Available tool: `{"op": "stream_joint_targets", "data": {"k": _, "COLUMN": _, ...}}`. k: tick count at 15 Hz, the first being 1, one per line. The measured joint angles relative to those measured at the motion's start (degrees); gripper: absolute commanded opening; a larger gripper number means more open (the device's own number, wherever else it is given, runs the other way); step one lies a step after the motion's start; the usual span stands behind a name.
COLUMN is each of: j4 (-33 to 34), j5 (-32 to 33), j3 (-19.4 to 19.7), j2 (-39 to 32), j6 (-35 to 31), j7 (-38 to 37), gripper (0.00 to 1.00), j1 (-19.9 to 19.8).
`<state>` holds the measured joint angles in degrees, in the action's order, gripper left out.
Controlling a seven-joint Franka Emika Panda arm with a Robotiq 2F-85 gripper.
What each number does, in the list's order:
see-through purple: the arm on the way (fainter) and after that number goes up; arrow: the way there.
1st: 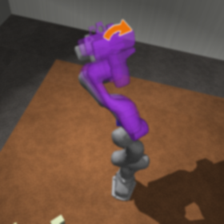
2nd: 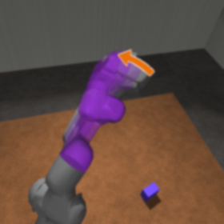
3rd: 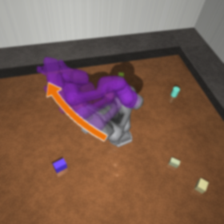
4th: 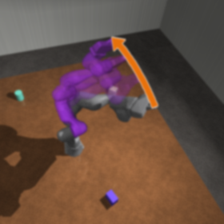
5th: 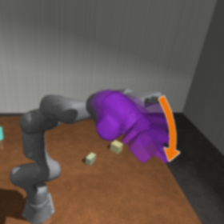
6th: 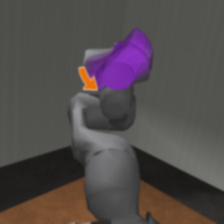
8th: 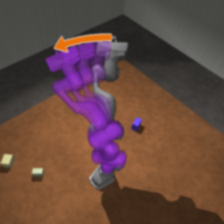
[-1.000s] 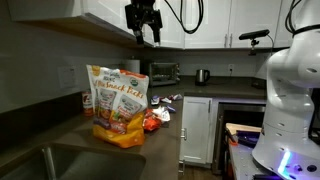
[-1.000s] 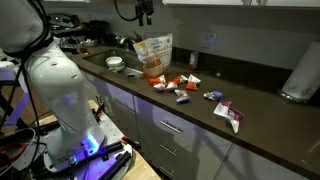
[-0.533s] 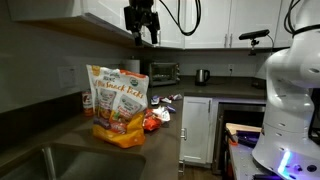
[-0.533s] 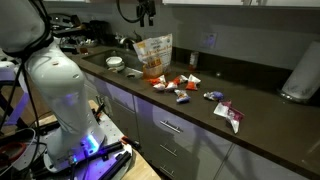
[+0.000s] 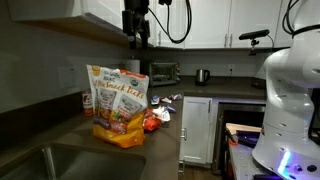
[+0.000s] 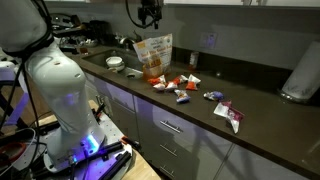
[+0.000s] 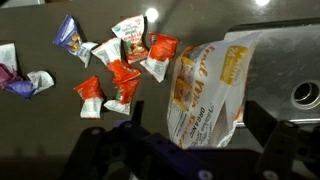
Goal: Remove two small packets from the pack on the countertop
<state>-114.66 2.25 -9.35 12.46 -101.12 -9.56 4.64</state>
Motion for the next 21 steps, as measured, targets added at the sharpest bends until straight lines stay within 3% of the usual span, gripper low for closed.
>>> {"op": "stream_joint_targets", "data": {"k": 7, "j4": -2.47, "j5": -5.04, "j3": 1.81, "j2": 1.49, "j6": -0.7, "j7": 16.16, "gripper": 1.0, "j1": 2.52}}
{"op": "stream_joint_targets", "data": {"k": 13, "j4": -5.83, "j5": -5.27, "j3": 0.91, "j2": -1.42, "j6": -9.57, "j7": 28.17, "gripper": 1.0, "j1": 7.26}}
{"op": "stream_joint_targets", "data": {"k": 21, "j4": -2.12, "j5": -5.06, "j3": 1.44, "j2": -8.35, "j6": -13.0, "j7": 40.31, "gripper": 1.0, "j1": 7.77}}
